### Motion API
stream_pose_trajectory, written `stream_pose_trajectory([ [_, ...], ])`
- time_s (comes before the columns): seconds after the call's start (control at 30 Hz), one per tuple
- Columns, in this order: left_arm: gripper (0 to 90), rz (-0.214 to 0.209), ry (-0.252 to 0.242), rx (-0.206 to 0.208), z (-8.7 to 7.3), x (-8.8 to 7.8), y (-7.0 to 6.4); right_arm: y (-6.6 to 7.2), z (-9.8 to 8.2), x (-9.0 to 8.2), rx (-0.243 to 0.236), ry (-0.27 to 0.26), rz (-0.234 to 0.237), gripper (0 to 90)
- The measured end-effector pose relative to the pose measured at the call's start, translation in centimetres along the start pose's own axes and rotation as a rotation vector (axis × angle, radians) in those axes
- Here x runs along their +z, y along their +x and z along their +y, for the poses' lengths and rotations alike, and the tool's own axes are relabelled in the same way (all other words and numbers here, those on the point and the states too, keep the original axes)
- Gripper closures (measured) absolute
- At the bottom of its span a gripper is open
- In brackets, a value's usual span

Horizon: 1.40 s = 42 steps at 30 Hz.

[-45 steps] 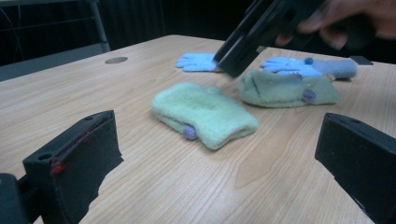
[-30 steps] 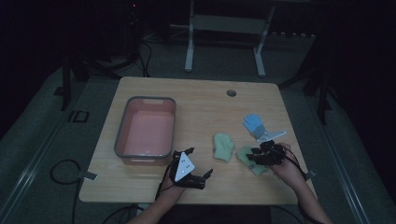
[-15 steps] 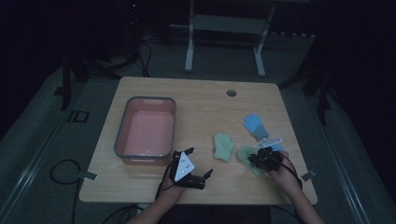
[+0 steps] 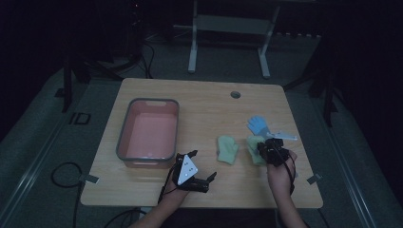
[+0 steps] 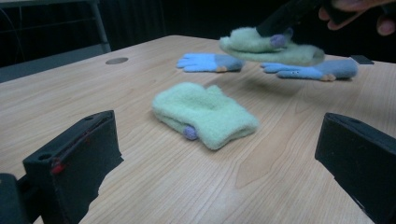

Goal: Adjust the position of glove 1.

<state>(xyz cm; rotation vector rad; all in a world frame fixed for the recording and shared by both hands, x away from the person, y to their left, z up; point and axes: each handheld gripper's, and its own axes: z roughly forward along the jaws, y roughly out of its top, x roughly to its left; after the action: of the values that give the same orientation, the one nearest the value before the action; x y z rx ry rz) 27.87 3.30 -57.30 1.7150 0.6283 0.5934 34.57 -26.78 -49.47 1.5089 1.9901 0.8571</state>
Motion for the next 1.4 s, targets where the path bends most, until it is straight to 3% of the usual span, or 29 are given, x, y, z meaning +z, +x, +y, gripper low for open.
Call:
stream_pose_trajectory([
  [0.03, 0.0, 0.000, 0.000, 0.000, 0.0, 0.0, 0.0, 0.0, -0.2, 0.3, 0.020, 0.003, -0.022, 86.0],
  [0.2, 0.0, -0.002, -0.001, 0.004, 0.0, 0.0, 0.0, -0.1, -1.1, 2.0, 0.118, 0.035, -0.029, 86.0],
  [0.37, 0.0, -0.006, -0.007, -0.001, 0.0, -0.1, 0.0, 0.6, -1.7, 3.9, 0.116, 0.049, -0.076, 83.7],
  [0.47, 0.0, -0.008, -0.006, 0.001, 0.0, -0.1, 0.0, 0.4, -2.3, 5.2, 0.120, 0.065, -0.067, 80.8],
  [0.57, 0.0, -0.013, -0.002, 0.004, 0.0, 0.0, -0.1, 0.2, -2.1, 5.1, 0.107, 0.064, -0.042, 74.8],
  [0.73, 0.0, -0.011, 0.000, 0.014, 0.0, 0.0, -0.1, -0.9, -1.2, 4.2, 0.024, 0.032, 0.025, 64.1],
  [0.8, 0.0, -0.009, 0.002, 0.014, 0.0, 0.0, -0.2, -1.5, -0.7, 3.9, -0.059, 0.005, 0.090, 62.5],
  [0.9, 0.0, -0.009, 0.006, 0.010, 0.0, 0.0, -0.1, -2.6, -0.2, 3.6, -0.166, 0.009, 0.180, 62.9],
  [0.93, 0.0, -0.010, 0.007, 0.010, 0.0, 0.0, -0.1, -3.1, 0.0, 3.5, -0.202, 0.014, 0.186, 64.1],
  [1.1, 0.0, -0.007, 0.007, 0.012, 0.0, 0.0, -0.2, -4.7, 0.2, 3.5, -0.268, 0.046, 0.293, 62.5],
  [1.17, 0.0, -0.007, 0.007, 0.014, 0.0, 0.1, -0.2, -4.9, 0.1, 3.6, -0.280, 0.063, 0.299, 62.7],
  [1.3, 0.0, -0.007, 0.007, 0.015, 0.0, 0.0, -0.2, -4.9, -0.5, 3.9, -0.255, 0.078, 0.321, 61.1],
  [1.4, 0.0, -0.008, 0.006, 0.014, 0.0, 0.0, -0.2, -4.3, -1.0, 4.3, -0.262, 0.090, 0.298, 60.4],
])
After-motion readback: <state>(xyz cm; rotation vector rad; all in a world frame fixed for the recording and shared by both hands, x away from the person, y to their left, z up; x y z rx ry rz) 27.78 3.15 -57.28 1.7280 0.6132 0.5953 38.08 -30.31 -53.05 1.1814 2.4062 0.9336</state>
